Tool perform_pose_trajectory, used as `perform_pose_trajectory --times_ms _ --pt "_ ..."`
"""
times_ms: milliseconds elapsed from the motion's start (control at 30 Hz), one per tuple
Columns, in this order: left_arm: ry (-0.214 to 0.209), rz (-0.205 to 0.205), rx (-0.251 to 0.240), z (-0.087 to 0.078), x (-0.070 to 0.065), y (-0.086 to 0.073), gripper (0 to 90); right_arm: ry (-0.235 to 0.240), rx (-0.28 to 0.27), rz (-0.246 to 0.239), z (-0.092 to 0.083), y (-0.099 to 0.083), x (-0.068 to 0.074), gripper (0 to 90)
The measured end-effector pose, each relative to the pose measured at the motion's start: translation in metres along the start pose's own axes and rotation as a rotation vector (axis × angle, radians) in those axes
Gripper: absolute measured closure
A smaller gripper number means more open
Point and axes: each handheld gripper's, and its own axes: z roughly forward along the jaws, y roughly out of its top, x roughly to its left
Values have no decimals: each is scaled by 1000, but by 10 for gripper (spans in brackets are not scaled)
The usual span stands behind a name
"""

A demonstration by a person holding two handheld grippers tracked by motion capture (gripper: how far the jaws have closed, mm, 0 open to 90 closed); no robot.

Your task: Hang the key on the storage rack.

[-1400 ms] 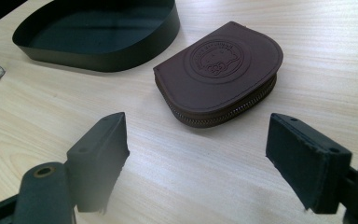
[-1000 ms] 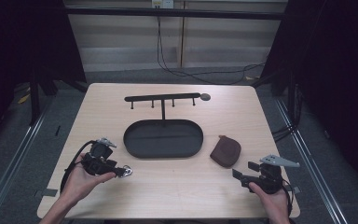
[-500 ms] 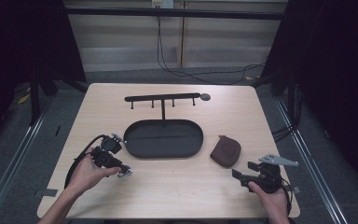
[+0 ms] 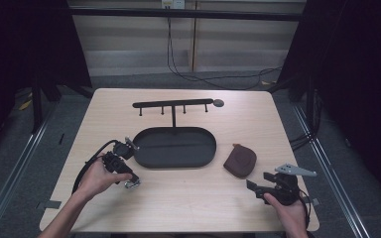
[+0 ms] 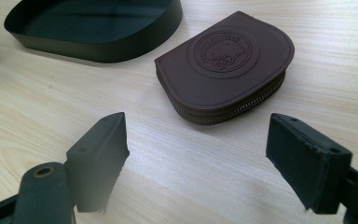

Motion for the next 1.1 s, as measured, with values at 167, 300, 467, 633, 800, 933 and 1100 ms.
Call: perform_pose_trajectory --times_ms 167,300,467,633,800,933,1100 --pt "-1 0 28 7 2 3 619 1 4 -3 0 0 0 202" --pt "-5 -5 41 10 4 5 629 -5 5 0 1 0 0 191" --pt "-3 -1 67 16 3 6 597 -8 5 0 1 0 0 191" --pt "5 8 68 21 0 7 630 -9 12 -1 1 0 0 189" --pt "6 25 63 18 -3 9 707 -11 12 -1 1 0 0 190" --pt "15 43 70 19 -6 9 737 -13 13 -2 2 0 0 188" --pt "10 71 84 19 -11 9 798 -16 12 -1 2 0 0 187"
